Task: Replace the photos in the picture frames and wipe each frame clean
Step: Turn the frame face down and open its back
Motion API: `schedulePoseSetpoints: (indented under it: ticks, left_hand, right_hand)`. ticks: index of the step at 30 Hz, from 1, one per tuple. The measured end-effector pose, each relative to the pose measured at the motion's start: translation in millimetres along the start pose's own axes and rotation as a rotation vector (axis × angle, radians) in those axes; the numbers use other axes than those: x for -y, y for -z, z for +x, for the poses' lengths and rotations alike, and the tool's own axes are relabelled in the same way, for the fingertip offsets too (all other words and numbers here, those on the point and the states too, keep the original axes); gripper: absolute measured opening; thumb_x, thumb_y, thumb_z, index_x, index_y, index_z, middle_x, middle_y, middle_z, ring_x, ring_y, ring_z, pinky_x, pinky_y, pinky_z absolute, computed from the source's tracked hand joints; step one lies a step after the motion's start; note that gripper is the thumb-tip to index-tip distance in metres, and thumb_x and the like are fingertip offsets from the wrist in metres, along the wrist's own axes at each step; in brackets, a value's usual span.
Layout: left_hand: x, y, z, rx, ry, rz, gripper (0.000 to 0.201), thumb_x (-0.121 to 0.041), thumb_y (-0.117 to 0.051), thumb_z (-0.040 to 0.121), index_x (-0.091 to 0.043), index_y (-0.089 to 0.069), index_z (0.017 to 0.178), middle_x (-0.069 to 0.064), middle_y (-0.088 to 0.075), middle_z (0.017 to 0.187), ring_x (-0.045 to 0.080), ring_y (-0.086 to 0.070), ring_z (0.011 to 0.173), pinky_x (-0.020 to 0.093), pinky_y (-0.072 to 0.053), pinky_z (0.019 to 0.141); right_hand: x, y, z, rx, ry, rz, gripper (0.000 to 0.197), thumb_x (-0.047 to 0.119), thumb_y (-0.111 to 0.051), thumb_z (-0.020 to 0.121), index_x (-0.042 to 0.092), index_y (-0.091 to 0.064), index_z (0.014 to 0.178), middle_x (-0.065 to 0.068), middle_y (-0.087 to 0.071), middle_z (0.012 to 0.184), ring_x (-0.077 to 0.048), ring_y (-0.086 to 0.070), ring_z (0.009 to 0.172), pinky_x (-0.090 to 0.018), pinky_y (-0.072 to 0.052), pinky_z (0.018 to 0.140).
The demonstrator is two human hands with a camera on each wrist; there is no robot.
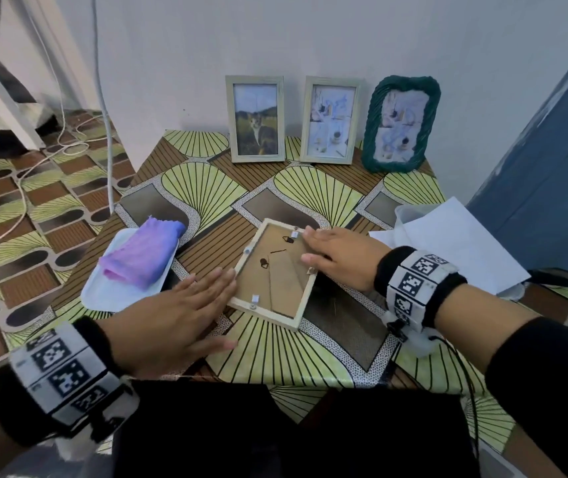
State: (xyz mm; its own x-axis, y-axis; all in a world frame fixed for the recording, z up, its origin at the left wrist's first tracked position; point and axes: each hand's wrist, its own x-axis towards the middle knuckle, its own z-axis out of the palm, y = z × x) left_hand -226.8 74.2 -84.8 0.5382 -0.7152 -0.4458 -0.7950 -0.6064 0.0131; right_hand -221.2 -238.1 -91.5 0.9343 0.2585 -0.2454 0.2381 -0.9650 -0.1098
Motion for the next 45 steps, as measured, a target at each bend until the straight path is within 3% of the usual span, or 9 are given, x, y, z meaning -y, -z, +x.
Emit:
schedulePoseSetpoints:
  ticks: [9, 12, 14, 17, 23, 28, 31, 39, 45]
  left_hand:
    - [25.5, 17.9, 46.4, -0.023, 0.107, -0.078, 0.107, -0.087, 0.005, 0.070, -0.018, 0.019, 0.151, -0.002, 0.024, 0.159, 0.011, 0.030, 0.142, 0.033, 0.011, 0.120]
    - [29.5, 22.8, 61.3, -0.041, 0.143, -0.072, 0.112, -0.088, 0.006, 0.066, -0.016, 0.017, 0.152, -0.001, 0.022, 0.160, 0.011, 0.028, 0.142, 0.033, 0.011, 0.119]
    - [31.6, 25.1, 69.5, -0.052, 0.165, -0.074, 0.109, -0.085, 0.004, 0.070, -0.015, 0.014, 0.153, 0.000, 0.019, 0.161, 0.011, 0.025, 0.144, 0.033, 0.010, 0.120]
    - [33.9, 26.2, 78.8, -0.068, 0.189, -0.085, 0.086, -0.070, -0.007, 0.090, -0.015, 0.011, 0.154, 0.001, 0.015, 0.163, 0.012, 0.021, 0.146, 0.032, 0.010, 0.117]
    - [39.6, 33.1, 82.6, -0.101, 0.128, -0.114, 0.076, -0.053, -0.027, 0.101, -0.009, 0.001, 0.155, 0.006, 0.006, 0.164, 0.015, 0.009, 0.150, 0.032, -0.002, 0.122]
    - [36.9, 38.6, 83.4, -0.282, 0.120, -0.044, 0.068, -0.053, -0.039, 0.098, -0.013, -0.028, 0.153, 0.002, -0.029, 0.159, 0.015, -0.029, 0.145, 0.029, -0.026, 0.116]
    - [38.7, 38.8, 82.8, -0.299, 0.113, -0.046, 0.066, -0.053, -0.040, 0.098, -0.015, -0.032, 0.151, 0.000, -0.035, 0.156, 0.015, -0.032, 0.144, 0.034, -0.030, 0.115]
    - [39.4, 39.5, 80.4, -0.344, 0.097, -0.083, 0.063, -0.056, -0.041, 0.096, -0.020, -0.039, 0.147, -0.001, -0.047, 0.147, 0.012, -0.035, 0.140, 0.031, -0.033, 0.113]
    - [36.4, 39.6, 79.8, -0.354, 0.121, -0.080, 0.063, -0.056, -0.035, 0.097, -0.021, -0.035, 0.149, -0.002, -0.044, 0.150, 0.011, -0.036, 0.139, 0.028, -0.035, 0.111]
  right_hand:
    - [0.4, -13.3, -45.0, -0.138, -0.040, -0.049, 0.063, 0.052, -0.024, 0.102, 0.014, -0.031, 0.151, 0.000, -0.039, 0.154, -0.018, -0.037, 0.128, -0.028, -0.036, 0.101]
    - [5.9, -9.9, -52.6, -0.210, -0.047, -0.069, 0.054, 0.051, -0.027, 0.101, 0.015, -0.054, 0.131, -0.006, -0.065, 0.114, -0.018, -0.049, 0.108, -0.032, -0.045, 0.087]
    - [8.7, -8.2, -55.2, -0.235, -0.044, -0.083, 0.051, 0.051, -0.026, 0.101, 0.019, -0.064, 0.113, -0.001, -0.061, 0.082, -0.016, -0.050, 0.095, -0.032, -0.046, 0.076]
    - [12.4, -6.6, -55.1, -0.261, -0.034, -0.070, 0.050, 0.048, -0.033, 0.100, 0.018, -0.071, 0.088, 0.004, -0.055, 0.068, -0.016, -0.053, 0.084, -0.028, -0.038, 0.065]
    - [9.9, -0.9, -54.6, -0.352, -0.064, 0.001, 0.037, 0.041, -0.050, 0.093, 0.017, -0.070, 0.072, 0.002, -0.063, 0.065, -0.016, -0.055, 0.065, -0.034, -0.049, 0.064]
    - [6.7, 0.6, -45.1, -0.359, -0.138, 0.102, 0.033, 0.044, -0.058, 0.088, 0.020, -0.066, 0.109, 0.002, -0.062, 0.095, -0.016, -0.057, 0.088, -0.036, -0.051, 0.080]
    - [4.6, 0.7, -36.6, -0.288, -0.171, 0.096, 0.044, 0.048, -0.057, 0.089, 0.020, -0.058, 0.123, 0.000, -0.054, 0.108, -0.019, -0.053, 0.100, -0.035, -0.049, 0.086]
    - [7.9, 5.4, -21.6, -0.286, -0.189, 0.124, 0.015, 0.037, -0.057, 0.091, 0.026, -0.056, 0.080, 0.013, -0.033, 0.079, -0.009, -0.037, 0.083, -0.025, -0.032, 0.073]
    - [4.0, 1.4, -18.2, -0.282, -0.134, 0.076, 0.026, 0.036, -0.053, 0.096, 0.018, -0.068, 0.084, 0.005, -0.045, 0.084, -0.016, -0.051, 0.085, -0.028, -0.037, 0.071]
